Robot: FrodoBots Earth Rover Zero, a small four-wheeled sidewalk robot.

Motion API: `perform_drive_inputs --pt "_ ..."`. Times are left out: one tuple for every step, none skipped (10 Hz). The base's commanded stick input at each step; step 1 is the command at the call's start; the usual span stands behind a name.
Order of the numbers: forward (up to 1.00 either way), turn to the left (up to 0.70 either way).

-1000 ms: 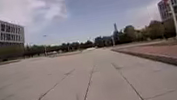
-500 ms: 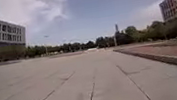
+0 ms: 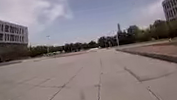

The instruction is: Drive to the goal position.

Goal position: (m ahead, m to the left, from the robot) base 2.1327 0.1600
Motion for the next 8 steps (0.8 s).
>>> perform_drive_inputs --pt "1.00 0.00" --pt "1.00 0.00" --pt "1.00 0.00" --pt "1.00 0.00" --pt "1.00 0.00" --pt "1.00 0.00" --pt "1.00 -0.06" --pt "1.00 -0.27"
